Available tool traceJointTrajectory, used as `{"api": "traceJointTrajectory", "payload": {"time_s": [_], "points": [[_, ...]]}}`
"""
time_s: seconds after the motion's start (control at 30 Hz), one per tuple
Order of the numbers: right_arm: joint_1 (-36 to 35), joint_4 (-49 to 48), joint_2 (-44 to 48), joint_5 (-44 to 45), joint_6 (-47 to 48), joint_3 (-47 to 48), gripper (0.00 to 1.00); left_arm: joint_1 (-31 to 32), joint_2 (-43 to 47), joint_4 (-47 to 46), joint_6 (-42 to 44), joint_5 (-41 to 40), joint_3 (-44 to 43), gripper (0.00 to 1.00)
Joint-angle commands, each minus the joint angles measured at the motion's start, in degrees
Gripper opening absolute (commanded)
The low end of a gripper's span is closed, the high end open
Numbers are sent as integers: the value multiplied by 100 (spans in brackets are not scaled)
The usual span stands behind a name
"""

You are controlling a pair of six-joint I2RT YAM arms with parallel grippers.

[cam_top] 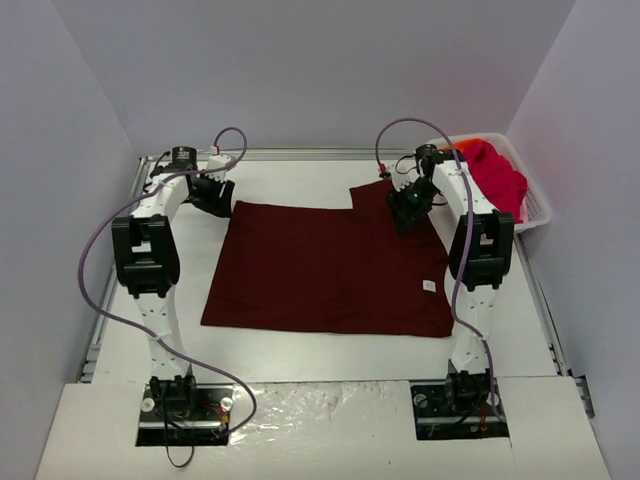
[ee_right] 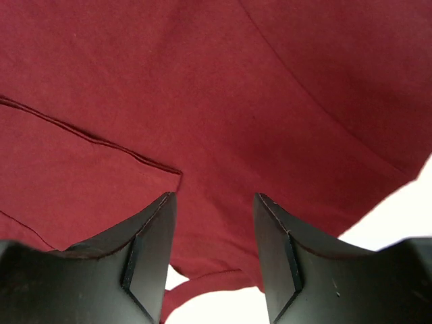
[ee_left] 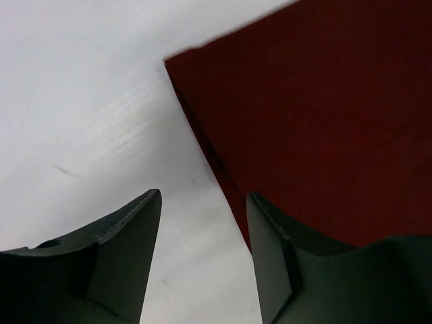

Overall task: Fold and stack the t-shirts
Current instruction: Grap the side of the flattened tshirt furthest away from the robot with both arms

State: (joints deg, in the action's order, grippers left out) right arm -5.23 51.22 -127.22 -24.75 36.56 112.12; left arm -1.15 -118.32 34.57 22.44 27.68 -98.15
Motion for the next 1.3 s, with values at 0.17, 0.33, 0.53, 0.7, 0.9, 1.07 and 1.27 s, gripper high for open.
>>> {"api": "traceJointTrajectory", "payload": {"time_s": [0.17,0.33,0.53,0.7,0.9,1.07,1.27], "points": [[-48,152,197,-399,-17,-110,45,-509,-1744,683,-977,2284,-2671,54],[-13,81,241,-399,1,-339,44,-747,-2606,665,-1663,3286,-3403,54],[14,72,224,-399,-17,-392,44,-738,-3012,964,-1558,3340,-3755,54],[22,63,163,-408,-17,-427,44,-703,-3091,1034,-1470,3445,-3755,54],[31,55,136,-408,-8,-462,43,-510,-3074,1675,-838,3279,-3808,46],[49,55,110,-408,9,-480,42,-360,-3074,1931,-512,2989,-3729,43],[66,37,101,-399,36,-524,42,-360,-3144,1887,-512,2603,-3729,36]]}}
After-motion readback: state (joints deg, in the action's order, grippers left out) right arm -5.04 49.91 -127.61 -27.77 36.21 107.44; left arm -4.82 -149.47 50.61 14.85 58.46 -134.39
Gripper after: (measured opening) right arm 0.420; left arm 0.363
